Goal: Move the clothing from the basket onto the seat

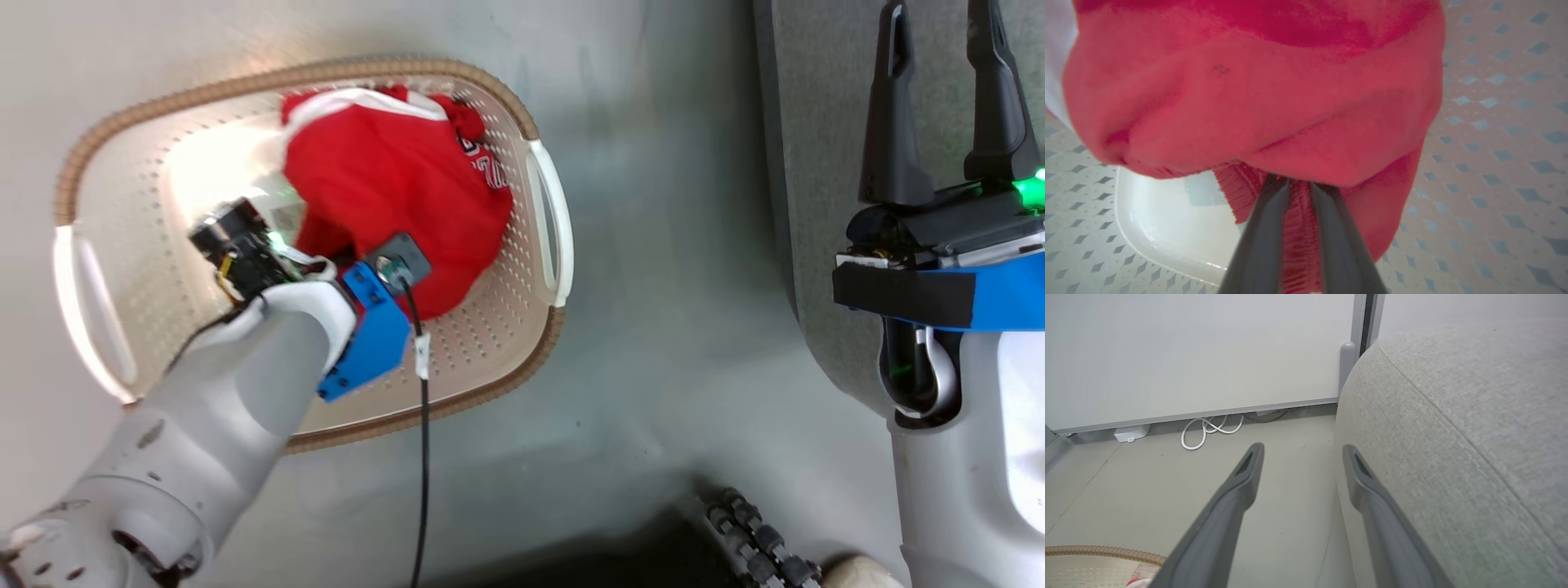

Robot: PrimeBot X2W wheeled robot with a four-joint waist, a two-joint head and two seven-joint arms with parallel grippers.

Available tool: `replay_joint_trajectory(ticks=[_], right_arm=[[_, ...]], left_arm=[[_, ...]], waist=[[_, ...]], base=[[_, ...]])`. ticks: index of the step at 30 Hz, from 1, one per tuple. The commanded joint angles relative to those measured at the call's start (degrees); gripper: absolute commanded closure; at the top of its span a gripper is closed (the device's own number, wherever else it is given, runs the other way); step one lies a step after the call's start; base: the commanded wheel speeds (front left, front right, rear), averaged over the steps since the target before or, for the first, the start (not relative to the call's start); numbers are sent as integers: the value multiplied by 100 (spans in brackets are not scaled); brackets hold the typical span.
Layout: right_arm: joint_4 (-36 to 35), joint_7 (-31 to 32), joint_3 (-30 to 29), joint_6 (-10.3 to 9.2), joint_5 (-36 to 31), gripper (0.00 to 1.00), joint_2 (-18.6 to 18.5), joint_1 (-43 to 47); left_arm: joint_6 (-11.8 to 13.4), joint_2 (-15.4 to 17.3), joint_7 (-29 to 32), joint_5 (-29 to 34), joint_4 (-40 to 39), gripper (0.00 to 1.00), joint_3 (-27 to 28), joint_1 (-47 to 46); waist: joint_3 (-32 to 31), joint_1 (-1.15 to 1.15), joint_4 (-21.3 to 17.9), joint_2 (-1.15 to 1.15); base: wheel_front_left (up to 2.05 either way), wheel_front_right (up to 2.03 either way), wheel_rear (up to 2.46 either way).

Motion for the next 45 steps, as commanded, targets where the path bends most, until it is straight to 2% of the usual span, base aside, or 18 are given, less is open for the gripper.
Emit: replay_joint_trajectory(ticks=[1, 17, 29, 34, 42, 45], right_arm=[[48, -3, -35, -1, -59, 0, -21, 62], [402, -3, -159, -1, -341, 0, -59, 535], [636, -3, -230, -1, -357, 0, -192, 1049], [732, -3, -255, 0, -369, 0, -208, 1281], [853, -4, -278, 0, -366, 0, -184, 1648], [885, -4, -276, 0, -371, 0, -164, 1780]], left_arm=[[13, -76, -113, -47, -47, 100, -19, 71], [13, -619, -1315, -813, -91, 100, -19, 497], [13, -810, -1994, -1439, -220, 100, 115, 635], [30, -851, -2075, -1588, -411, 100, 369, 613], [239, -705, -2073, -1437, -1323, 100, 1045, 830], [240, -690, -2074, -1425, -1624, 100, 1316, 967]], waist=[[-232, -1, 132, 0], [-1778, -1, 756, 0], [-2898, -1, 1120, 0], [-3338, -1, 1230, 0], [-4021, -1, 1306, 0], [-4243, -1, 1323, 0]], base=[[0, 0, 0], [0, 0, 0], [0, 0, 0], [0, 0, 0], [0, 0, 0], [0, 0, 0]])
